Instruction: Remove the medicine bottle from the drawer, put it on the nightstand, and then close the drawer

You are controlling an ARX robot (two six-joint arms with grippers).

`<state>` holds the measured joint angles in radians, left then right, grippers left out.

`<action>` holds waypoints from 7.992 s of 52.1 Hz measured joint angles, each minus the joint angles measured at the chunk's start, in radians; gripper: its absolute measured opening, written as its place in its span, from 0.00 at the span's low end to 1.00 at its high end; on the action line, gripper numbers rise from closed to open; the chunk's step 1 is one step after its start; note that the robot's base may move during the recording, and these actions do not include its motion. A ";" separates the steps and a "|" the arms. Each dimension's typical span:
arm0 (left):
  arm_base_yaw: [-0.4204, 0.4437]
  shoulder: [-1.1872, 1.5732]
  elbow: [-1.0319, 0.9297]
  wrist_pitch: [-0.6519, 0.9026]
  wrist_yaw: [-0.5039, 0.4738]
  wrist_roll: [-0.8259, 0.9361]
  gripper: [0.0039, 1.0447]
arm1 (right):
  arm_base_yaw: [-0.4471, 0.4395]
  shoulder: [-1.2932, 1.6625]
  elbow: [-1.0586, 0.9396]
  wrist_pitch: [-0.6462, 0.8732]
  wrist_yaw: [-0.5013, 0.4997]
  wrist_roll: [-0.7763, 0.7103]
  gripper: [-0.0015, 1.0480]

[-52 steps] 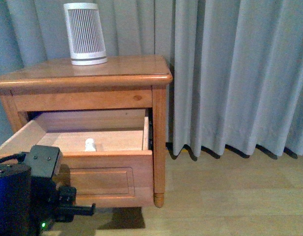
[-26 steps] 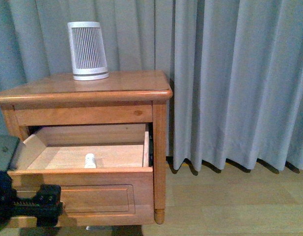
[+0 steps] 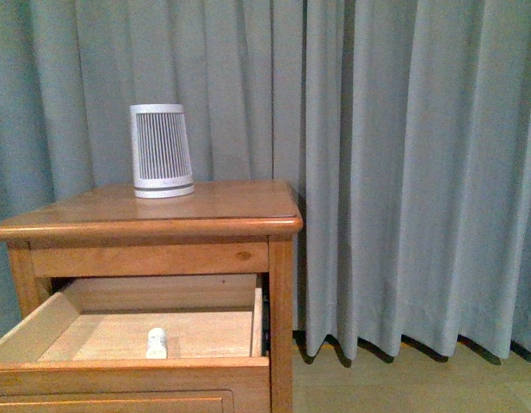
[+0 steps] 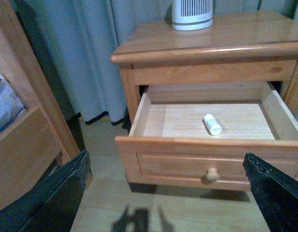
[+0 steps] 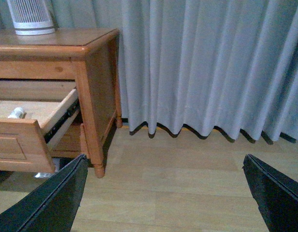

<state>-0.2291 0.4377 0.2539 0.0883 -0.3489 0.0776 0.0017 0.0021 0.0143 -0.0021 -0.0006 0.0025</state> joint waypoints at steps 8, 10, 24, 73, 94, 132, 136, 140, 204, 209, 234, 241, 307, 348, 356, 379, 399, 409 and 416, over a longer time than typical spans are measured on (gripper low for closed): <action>-0.002 -0.233 -0.092 -0.170 -0.004 -0.060 0.94 | 0.000 0.000 0.000 0.000 0.000 0.000 0.93; 0.019 -0.276 -0.113 -0.190 0.019 -0.074 0.94 | 0.000 0.000 0.000 0.000 0.000 0.000 0.93; 0.191 -0.306 -0.185 -0.155 0.227 -0.169 0.89 | 0.000 0.000 0.000 0.000 0.000 0.000 0.93; 0.223 -0.431 -0.243 -0.093 0.346 -0.087 0.03 | 0.000 0.000 0.000 0.000 0.000 0.000 0.93; 0.223 -0.431 -0.243 -0.093 0.346 -0.087 0.56 | 0.000 0.000 0.000 0.000 0.000 0.000 0.93; 0.224 -0.435 -0.244 -0.093 0.343 -0.083 0.94 | 0.000 0.000 0.000 0.000 -0.005 0.000 0.93; 0.224 -0.435 -0.244 -0.093 0.343 -0.083 0.94 | 0.012 0.010 0.000 0.013 0.050 0.007 0.93; 0.224 -0.435 -0.244 -0.093 0.346 -0.083 0.94 | 0.069 0.245 0.026 0.240 0.348 0.061 0.93; 0.224 -0.435 -0.244 -0.093 0.346 -0.083 0.94 | 0.259 2.401 1.645 -0.024 0.256 0.166 0.93; 0.224 -0.435 -0.244 -0.093 0.346 -0.083 0.94 | 0.266 2.431 1.673 -0.022 0.249 0.166 0.93; 0.224 -0.435 -0.244 -0.093 0.346 -0.083 0.94 | 0.290 2.478 1.716 -0.018 0.244 0.170 0.59; 0.224 -0.435 -0.244 -0.093 0.346 -0.083 0.94 | 0.293 2.463 1.699 -0.019 0.253 0.187 0.37; 0.224 -0.435 -0.244 -0.093 0.346 -0.083 0.94 | 0.120 2.332 2.201 -0.352 0.356 0.162 0.28; 0.224 -0.435 -0.244 -0.093 0.346 -0.083 0.94 | 0.144 1.602 1.295 0.238 0.349 0.167 0.93; 0.224 -0.435 -0.244 -0.093 0.346 -0.083 0.94 | 0.146 1.322 0.855 0.317 0.325 0.189 0.93; 0.224 -0.435 -0.244 -0.093 0.346 -0.082 0.94 | 0.274 1.499 0.268 0.848 0.374 0.220 0.93; 0.224 -0.435 -0.244 -0.093 0.346 -0.082 0.94 | 0.250 2.012 0.551 1.036 0.350 0.174 0.93; 0.224 -0.435 -0.244 -0.093 0.346 -0.082 0.94 | 0.221 2.132 0.798 0.942 0.340 0.150 0.93; 0.224 -0.435 -0.244 -0.093 0.346 -0.082 0.94 | 0.193 2.230 1.017 0.838 0.328 0.124 0.93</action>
<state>-0.0055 0.0032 0.0101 -0.0044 -0.0029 -0.0048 0.1951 2.2322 1.0313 0.8364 0.3275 0.1268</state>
